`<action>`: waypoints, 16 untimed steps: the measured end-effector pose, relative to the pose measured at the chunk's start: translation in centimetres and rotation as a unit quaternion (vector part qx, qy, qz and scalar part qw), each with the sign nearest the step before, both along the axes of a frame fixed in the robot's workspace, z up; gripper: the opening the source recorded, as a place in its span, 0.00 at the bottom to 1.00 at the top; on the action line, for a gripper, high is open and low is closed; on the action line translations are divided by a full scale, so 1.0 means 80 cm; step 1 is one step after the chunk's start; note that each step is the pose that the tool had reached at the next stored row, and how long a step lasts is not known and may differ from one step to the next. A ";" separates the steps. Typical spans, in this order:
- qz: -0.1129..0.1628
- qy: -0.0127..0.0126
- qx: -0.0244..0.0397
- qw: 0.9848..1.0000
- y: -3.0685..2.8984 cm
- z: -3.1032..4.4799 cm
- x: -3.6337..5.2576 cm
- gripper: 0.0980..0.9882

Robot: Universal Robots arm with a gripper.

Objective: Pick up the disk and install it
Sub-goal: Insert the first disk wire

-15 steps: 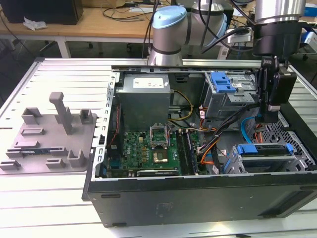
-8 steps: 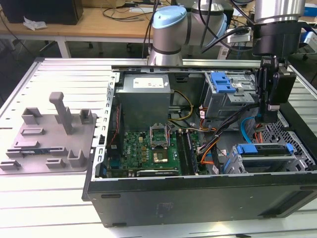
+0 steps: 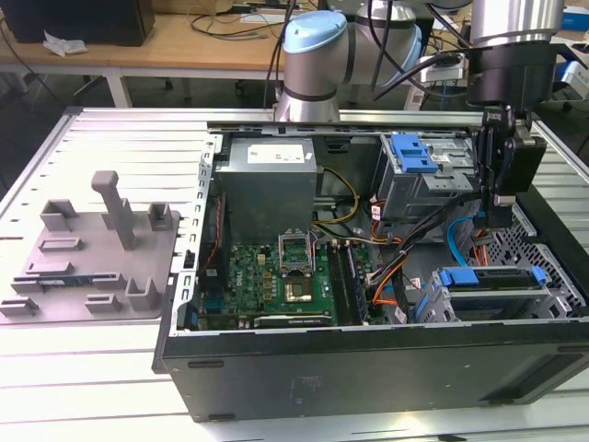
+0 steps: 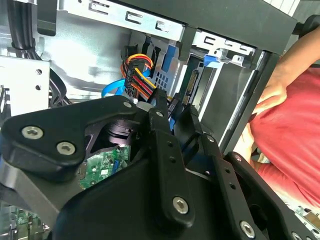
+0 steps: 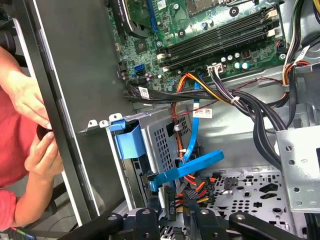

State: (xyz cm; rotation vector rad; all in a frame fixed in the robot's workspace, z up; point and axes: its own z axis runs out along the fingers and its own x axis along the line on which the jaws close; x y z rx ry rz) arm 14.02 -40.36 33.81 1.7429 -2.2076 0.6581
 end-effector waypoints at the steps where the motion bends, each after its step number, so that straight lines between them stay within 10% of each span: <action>1: 0.000 0.000 0.000 1.000 0.0000 -0.0001 0.000 0.26; 16: 0.000 0.000 -0.001 1.000 0.0001 -0.0005 0.001 0.08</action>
